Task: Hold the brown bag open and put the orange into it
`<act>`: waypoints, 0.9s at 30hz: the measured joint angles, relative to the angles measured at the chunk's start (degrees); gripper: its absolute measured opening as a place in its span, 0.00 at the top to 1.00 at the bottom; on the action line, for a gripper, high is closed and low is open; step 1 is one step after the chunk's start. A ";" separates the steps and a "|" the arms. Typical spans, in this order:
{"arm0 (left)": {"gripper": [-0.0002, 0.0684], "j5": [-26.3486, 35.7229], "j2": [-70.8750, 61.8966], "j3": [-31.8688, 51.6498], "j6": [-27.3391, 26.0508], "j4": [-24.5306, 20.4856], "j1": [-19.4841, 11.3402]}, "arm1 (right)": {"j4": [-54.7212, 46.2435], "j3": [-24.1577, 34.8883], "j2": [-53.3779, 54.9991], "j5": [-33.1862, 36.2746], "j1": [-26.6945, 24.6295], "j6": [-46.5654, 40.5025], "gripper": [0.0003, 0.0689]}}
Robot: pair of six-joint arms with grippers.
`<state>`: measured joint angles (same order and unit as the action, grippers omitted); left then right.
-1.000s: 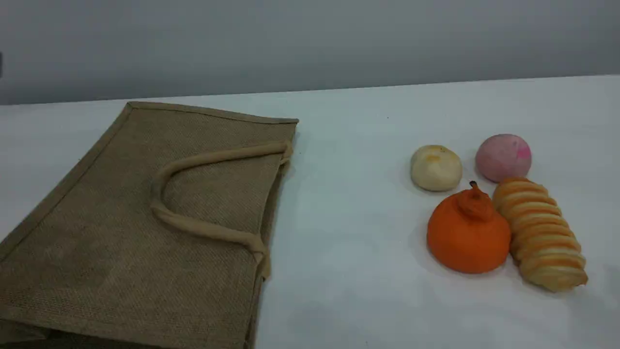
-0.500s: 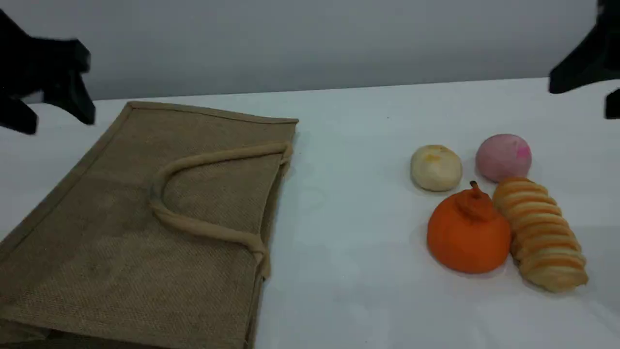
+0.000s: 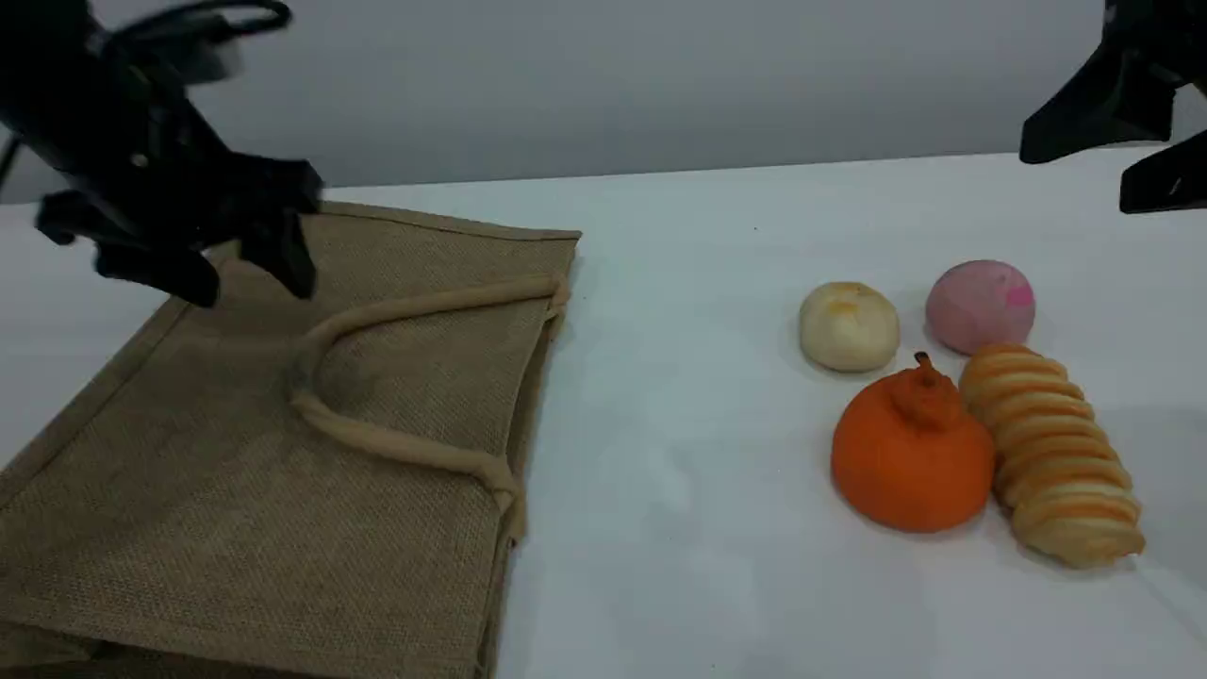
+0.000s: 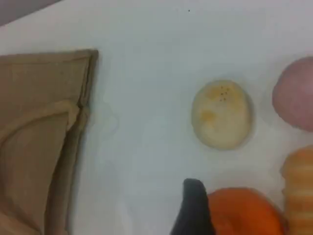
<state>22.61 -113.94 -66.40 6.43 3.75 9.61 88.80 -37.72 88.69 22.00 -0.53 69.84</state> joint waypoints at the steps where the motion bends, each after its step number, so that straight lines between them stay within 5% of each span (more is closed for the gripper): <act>1: 0.23 0.00 -1.03 -0.40 0.00 -0.06 0.23 | 0.00 0.00 0.00 0.07 0.00 0.21 0.31; 18: 0.28 -1.26 -9.75 -0.72 1.66 1.07 0.34 | -0.09 0.00 -0.05 0.11 0.00 1.42 0.31; 22: 0.41 -0.92 -9.80 -0.72 1.66 1.31 0.34 | -0.09 0.00 -0.05 0.11 0.00 1.45 0.31; 27: 0.75 -0.98 -9.80 -0.72 1.72 1.51 0.36 | -0.09 0.00 -0.05 0.55 0.00 1.67 0.31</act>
<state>21.64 -123.74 -67.12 8.15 5.26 9.98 88.71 -37.72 88.64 22.55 -0.53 71.52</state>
